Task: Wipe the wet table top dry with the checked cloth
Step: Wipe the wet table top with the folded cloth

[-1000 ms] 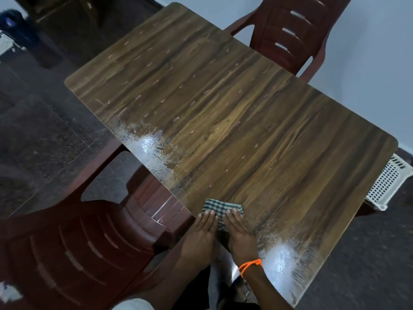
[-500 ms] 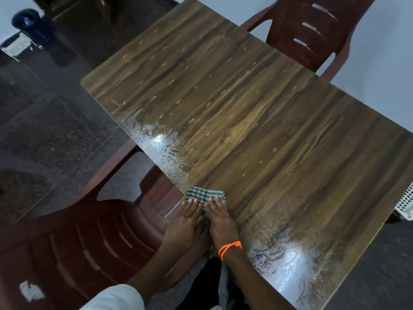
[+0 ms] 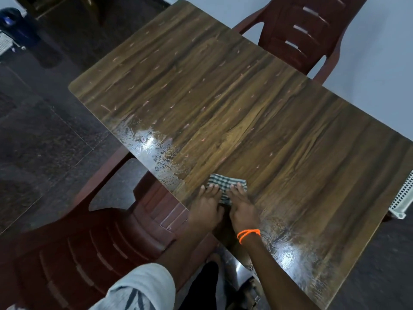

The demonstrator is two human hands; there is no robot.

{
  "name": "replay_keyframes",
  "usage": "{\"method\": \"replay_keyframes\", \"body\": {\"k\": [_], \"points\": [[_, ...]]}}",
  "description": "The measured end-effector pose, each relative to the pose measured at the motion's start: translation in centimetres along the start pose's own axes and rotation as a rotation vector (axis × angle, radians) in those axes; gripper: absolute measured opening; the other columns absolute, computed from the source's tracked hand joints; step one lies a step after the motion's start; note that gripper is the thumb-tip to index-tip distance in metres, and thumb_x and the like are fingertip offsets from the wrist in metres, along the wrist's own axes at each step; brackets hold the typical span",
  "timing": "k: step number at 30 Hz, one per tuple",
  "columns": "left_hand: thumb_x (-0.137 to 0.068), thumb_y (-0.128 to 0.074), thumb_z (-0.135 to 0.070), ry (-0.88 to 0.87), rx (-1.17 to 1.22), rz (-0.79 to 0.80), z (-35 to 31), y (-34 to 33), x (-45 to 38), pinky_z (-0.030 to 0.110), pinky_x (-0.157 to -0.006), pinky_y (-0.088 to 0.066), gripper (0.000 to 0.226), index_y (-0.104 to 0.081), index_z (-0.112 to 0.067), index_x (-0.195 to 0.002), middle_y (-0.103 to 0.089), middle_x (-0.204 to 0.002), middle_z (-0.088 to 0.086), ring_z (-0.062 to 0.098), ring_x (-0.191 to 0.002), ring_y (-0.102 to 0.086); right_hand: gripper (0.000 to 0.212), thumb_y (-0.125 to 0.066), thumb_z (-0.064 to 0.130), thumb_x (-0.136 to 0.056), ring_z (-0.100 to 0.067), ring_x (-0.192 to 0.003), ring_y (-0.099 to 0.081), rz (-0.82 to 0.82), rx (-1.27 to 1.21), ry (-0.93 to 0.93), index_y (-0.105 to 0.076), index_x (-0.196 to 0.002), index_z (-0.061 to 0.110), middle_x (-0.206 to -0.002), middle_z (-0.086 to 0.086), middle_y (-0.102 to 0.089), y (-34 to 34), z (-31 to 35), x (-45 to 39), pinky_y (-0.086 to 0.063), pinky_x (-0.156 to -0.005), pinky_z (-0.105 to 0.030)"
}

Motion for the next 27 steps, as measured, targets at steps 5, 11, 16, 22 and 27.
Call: {"method": "replay_keyframes", "body": {"k": [5,11,16,22,27], "points": [[-0.080,-0.053,-0.023,-0.008,-0.007,0.018,2.6,1.4,0.5,0.036,-0.120,-0.016,0.058,-0.057,-0.005,-0.135,-0.051,-0.144,0.015,0.029,-0.137,-0.044,0.046,-0.046,-0.009,-0.079,-0.024,-0.137,-0.035,0.094,-0.050,0.025,-0.064,-0.119,0.005,-0.132,-0.011,-0.057,-2.3,1.9,-0.2,-0.021,-0.115,-0.039],[-0.075,-0.065,-0.033,-0.188,-0.101,0.062,1.4,0.1,3.8,0.040,-0.114,-0.027,0.063,-0.059,-0.009,-0.133,-0.058,-0.138,0.015,0.029,-0.128,-0.054,0.050,-0.044,-0.007,-0.079,-0.015,-0.137,-0.034,0.147,-0.019,0.157,-0.064,-0.121,0.010,-0.136,-0.002,-0.054,0.3,-0.8,2.9,-0.031,-0.110,-0.038],[-0.079,-0.050,-0.035,-0.221,-0.072,0.074,-1.7,-0.9,-0.2,0.036,-0.119,-0.020,0.064,-0.055,-0.009,-0.137,-0.053,-0.143,0.012,0.026,-0.135,-0.047,0.048,-0.047,-0.009,-0.078,-0.020,-0.133,-0.042,0.010,0.015,0.071,-0.067,-0.117,0.010,-0.131,-0.001,-0.058,3.2,-3.5,1.3,-0.034,-0.109,-0.036],[-0.085,-0.046,-0.035,-0.203,-0.134,0.075,-1.4,0.8,-6.8,0.039,-0.123,-0.012,0.065,-0.048,-0.007,-0.142,-0.045,-0.150,0.013,0.025,-0.142,-0.037,0.051,-0.042,-0.012,-0.071,-0.021,-0.131,-0.044,-0.058,-0.019,-0.067,-0.069,-0.110,0.006,-0.124,-0.009,-0.063,2.6,-3.7,-5.4,-0.035,-0.109,-0.035],[-0.086,-0.050,-0.033,-0.170,-0.147,0.066,1.4,1.9,-6.2,0.038,-0.123,-0.014,0.064,-0.046,-0.006,-0.144,-0.044,-0.151,0.012,0.025,-0.143,-0.036,0.051,-0.042,-0.010,-0.072,-0.023,-0.133,-0.042,0.009,0.002,-0.011,-0.068,-0.113,0.006,-0.127,-0.009,-0.061,0.6,-1.3,-6.8,-0.030,-0.110,-0.037]]}}
Point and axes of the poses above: each hand's wrist, its own x-axis away from the middle knuckle, its own y-axis out of the back of the hand, z = x × y, the point moved 1 cm from there along -x, towards the middle knuckle
